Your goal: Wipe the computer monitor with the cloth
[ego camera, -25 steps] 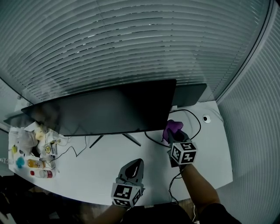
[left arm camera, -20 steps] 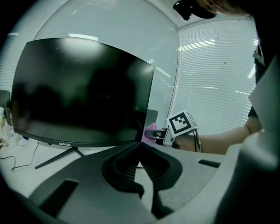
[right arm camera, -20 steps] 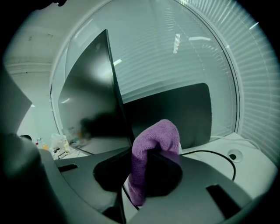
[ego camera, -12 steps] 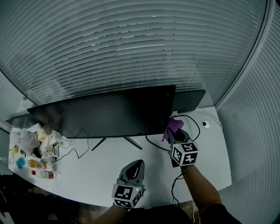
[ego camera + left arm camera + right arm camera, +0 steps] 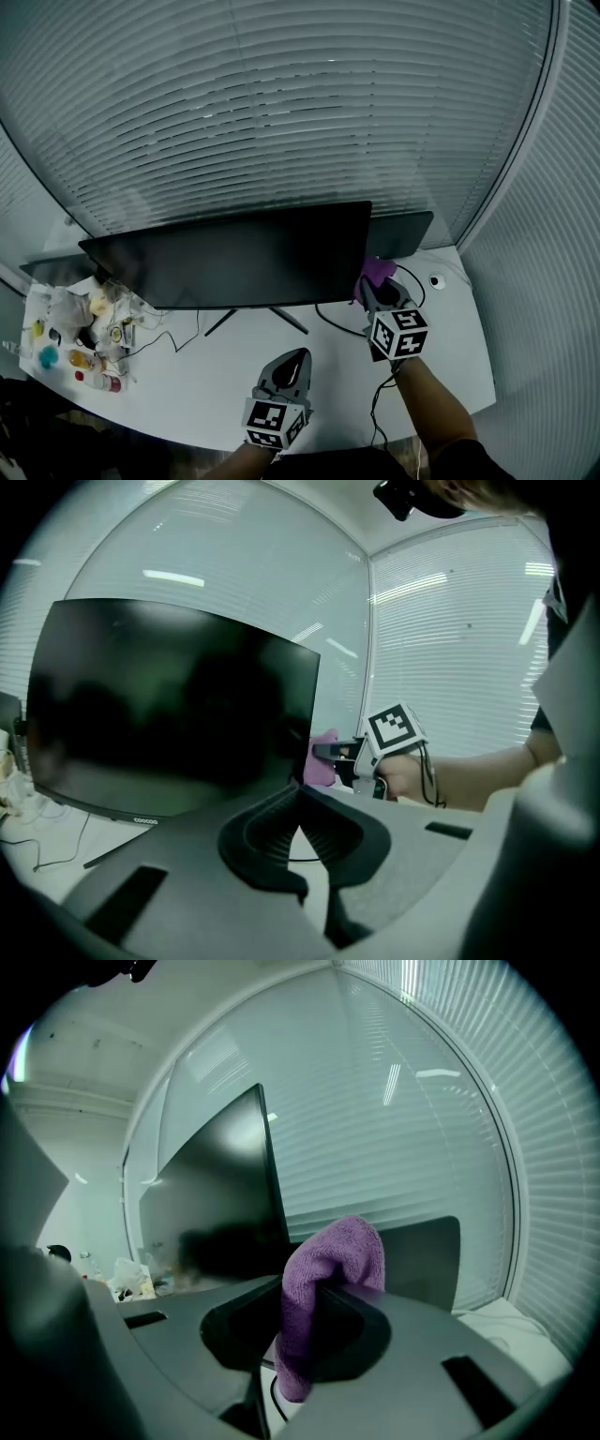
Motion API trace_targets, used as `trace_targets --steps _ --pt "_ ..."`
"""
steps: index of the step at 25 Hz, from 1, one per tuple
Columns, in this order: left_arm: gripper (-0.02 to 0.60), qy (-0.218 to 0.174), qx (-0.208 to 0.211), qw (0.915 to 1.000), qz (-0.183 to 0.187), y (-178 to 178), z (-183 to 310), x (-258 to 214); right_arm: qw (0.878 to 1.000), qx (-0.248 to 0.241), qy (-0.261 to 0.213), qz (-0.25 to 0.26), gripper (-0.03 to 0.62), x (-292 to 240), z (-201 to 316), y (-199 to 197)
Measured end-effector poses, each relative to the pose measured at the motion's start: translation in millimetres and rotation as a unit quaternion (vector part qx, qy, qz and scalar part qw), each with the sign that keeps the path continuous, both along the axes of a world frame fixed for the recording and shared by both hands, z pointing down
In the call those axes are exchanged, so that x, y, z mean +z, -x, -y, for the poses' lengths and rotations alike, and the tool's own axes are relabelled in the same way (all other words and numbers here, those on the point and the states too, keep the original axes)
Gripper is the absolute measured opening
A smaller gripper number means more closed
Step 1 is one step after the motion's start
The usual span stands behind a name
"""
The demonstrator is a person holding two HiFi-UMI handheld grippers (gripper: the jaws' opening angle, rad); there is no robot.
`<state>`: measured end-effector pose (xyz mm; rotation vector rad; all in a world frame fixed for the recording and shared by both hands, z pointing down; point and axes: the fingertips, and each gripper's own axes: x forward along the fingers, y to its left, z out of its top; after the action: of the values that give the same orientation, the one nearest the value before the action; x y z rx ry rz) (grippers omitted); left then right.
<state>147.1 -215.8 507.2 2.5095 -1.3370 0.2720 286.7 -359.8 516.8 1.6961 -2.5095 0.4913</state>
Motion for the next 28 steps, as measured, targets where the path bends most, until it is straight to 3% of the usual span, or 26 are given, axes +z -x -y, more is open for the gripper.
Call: trace_targets --steps 19,28 --pt "0.006 -0.07 0.009 0.9975 0.002 -2.7 -12.4 -78.9 0.994 0.003 -0.111 0.002 0.08 -141.7 -4.8 -4.6" --pt "0.006 -0.104 0.007 0.9946 -0.003 3.7 -13.2 -97.4 0.989 0.005 -0.148 -0.002 0.08 -175.2 -4.4 2.4"
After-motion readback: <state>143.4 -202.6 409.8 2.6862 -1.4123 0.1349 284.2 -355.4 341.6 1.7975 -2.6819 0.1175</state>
